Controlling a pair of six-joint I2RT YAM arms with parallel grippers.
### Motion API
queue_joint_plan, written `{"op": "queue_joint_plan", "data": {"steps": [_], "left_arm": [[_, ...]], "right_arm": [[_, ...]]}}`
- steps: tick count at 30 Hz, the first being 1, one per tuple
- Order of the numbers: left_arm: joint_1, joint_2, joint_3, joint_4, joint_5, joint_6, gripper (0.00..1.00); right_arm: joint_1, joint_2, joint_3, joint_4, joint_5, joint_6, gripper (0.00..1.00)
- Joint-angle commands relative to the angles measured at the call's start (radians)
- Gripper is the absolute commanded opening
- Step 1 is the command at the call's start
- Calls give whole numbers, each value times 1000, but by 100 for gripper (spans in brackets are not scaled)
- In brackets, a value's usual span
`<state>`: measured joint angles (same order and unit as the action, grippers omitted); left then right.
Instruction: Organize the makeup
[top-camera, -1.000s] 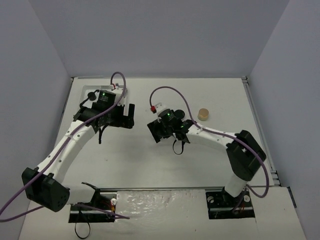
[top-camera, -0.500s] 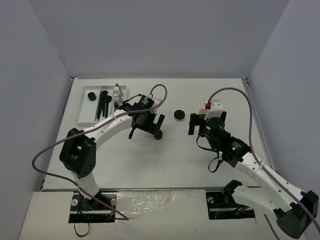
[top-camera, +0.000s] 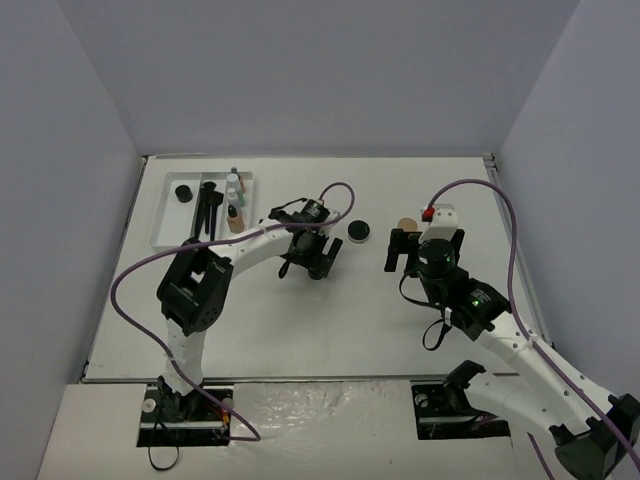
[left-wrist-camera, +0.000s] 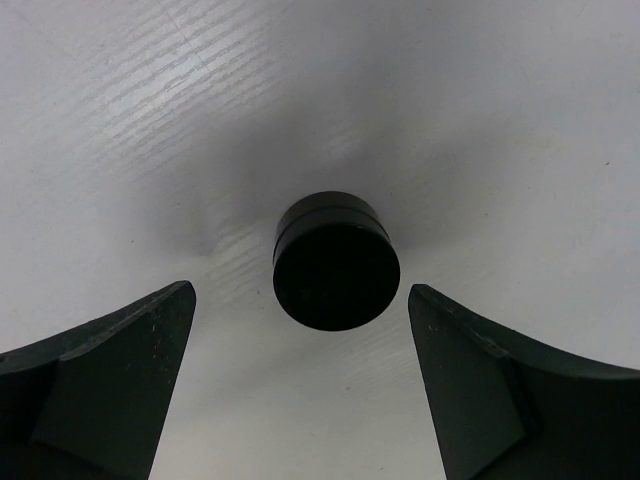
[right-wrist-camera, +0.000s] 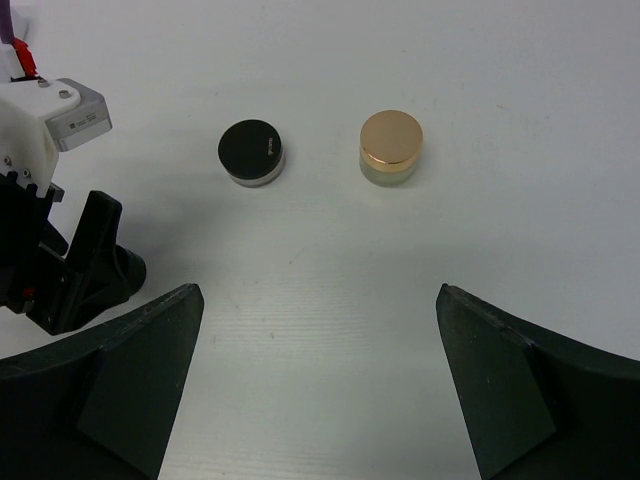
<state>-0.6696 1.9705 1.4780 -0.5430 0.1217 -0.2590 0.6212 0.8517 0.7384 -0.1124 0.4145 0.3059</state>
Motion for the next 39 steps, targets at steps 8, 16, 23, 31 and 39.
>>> {"op": "queue_joint_plan", "data": {"steps": [8,16,23,31,39], "left_arm": [[-51,43,88,52,-42,-40,65],[-49,-47,65,0,-84,-57,16],[101,-225,127,-146,-140,-47,4],[463,-294,284,-231,-142,41,4],[756,-57,433,-164,-44,63,5]], "right_arm": [[-15,20,26,34,41,-17,100],[-22,19,26,34,39,-31,100],[-32,50,56,40,23,-48,100],[-37,111,94,74,-32,-75,100],[-52,163,112,91,-68,-89,100]]}}
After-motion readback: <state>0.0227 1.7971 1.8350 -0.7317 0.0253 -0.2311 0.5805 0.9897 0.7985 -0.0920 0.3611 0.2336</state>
